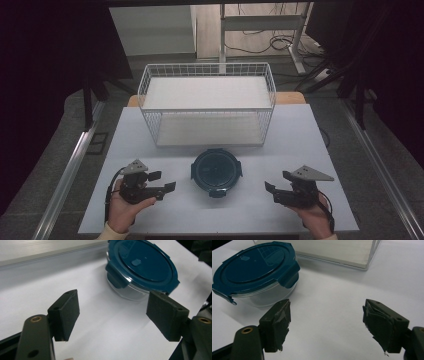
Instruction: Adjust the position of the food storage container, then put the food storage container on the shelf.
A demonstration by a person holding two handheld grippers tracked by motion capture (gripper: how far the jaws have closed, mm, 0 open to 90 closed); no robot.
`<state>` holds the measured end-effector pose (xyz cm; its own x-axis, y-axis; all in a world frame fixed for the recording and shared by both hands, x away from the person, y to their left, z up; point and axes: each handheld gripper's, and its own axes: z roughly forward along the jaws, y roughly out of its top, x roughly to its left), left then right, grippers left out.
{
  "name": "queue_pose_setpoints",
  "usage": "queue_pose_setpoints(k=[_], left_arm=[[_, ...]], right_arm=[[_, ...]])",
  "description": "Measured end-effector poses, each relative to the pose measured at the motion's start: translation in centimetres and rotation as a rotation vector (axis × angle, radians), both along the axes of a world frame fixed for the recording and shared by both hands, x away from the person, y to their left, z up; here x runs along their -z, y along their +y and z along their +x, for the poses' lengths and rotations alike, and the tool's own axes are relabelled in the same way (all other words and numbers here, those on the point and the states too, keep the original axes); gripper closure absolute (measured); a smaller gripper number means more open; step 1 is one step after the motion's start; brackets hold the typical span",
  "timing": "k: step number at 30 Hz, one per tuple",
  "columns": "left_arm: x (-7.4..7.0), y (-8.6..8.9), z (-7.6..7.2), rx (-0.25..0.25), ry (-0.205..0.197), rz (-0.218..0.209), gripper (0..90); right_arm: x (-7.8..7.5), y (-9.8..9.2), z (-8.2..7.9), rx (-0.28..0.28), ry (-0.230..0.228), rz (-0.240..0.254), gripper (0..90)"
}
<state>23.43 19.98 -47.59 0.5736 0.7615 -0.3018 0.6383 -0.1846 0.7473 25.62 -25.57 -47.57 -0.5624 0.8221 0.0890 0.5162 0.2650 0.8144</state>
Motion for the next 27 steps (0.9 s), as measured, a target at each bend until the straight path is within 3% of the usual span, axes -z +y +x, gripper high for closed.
queue_pose_setpoints(k=[5, 8, 15, 18, 21, 24, 27], left_arm=[[0.1, 0.2, 0.1, -0.024, 0.011, -0.004, 23.4], [-0.1, 0.3, 0.1, -0.051, 0.003, 0.014, 20.5], [-0.1, 0.0, 0.2, -0.046, 0.013, 0.01, 19.9], [-0.6, -0.1, -0.1, -0.032, -0.003, 0.011, 20.8], [-0.8, -0.3, -0.2, -0.02, -0.009, 0.016, 21.9], [-1.0, -0.4, 0.0, -0.008, -0.007, 0.011, 23.5], [-1.4, -0.7, 0.4, 0.001, -0.015, 0.01, 23.8]], right_arm=[[0.0, -0.1, 0.0, 0.004, 0.001, 0.003, 22.2], [0.0, -0.2, 0.1, -0.013, 0.022, 0.05, 22.3], [-0.2, -0.3, 0.1, -0.02, 0.029, 0.091, 21.9], [-0.2, -0.1, 0.2, -0.049, 0.034, 0.11, 20.5], [-0.4, 0.0, 0.1, -0.088, 0.03, 0.164, 19.8], [-0.6, 0.3, 0.1, -0.077, 0.031, 0.137, 18.7], [-0.8, 0.3, 0.5, -0.054, 0.035, 0.148, 17.7]])
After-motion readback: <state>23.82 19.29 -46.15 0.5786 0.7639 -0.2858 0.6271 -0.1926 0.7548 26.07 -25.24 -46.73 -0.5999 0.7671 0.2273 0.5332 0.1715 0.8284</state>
